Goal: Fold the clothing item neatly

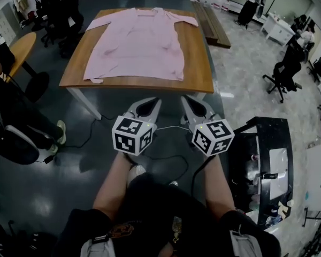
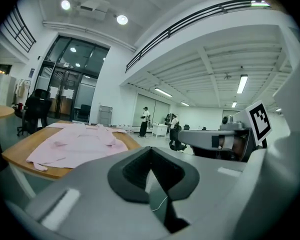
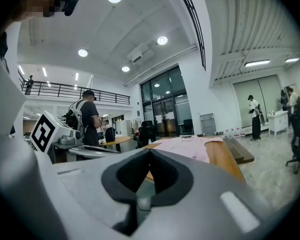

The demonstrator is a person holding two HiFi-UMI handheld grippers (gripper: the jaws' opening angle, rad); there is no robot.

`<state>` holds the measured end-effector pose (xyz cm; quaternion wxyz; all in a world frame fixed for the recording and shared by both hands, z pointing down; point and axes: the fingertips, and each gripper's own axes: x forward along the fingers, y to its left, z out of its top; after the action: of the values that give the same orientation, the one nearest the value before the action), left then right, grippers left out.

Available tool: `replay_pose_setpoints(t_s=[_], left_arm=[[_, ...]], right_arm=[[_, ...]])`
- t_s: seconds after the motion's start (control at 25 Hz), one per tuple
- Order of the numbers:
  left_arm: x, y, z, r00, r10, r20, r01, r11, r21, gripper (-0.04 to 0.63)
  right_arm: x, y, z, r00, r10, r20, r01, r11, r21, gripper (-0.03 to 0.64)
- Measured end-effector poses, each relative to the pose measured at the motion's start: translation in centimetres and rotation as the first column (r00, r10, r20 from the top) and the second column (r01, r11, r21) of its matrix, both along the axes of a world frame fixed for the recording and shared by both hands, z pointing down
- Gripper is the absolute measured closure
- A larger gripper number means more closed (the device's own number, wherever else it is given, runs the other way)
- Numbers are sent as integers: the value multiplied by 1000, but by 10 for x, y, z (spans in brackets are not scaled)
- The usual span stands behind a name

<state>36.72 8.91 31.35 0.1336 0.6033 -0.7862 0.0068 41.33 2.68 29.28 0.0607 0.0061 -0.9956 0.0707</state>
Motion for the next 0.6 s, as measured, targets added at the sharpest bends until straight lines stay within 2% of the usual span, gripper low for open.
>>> replay_pose_setpoints(t_s=[0.24, 0.44, 0.6], left_arm=[[-78, 33, 16, 1000, -16, 17, 17, 999, -32, 588], [-130, 51, 28, 998, -52, -24, 51, 998, -43, 588], [-162, 52, 41, 997, -68, -30, 66, 996, -63, 588]], right_arm=[[-81, 28, 18, 997, -27, -72, 30, 998, 52, 615], [-124, 38, 23, 995, -20, -98, 26, 998, 64, 615], [-154, 37, 34, 993, -15, -120, 22, 998, 56, 615]])
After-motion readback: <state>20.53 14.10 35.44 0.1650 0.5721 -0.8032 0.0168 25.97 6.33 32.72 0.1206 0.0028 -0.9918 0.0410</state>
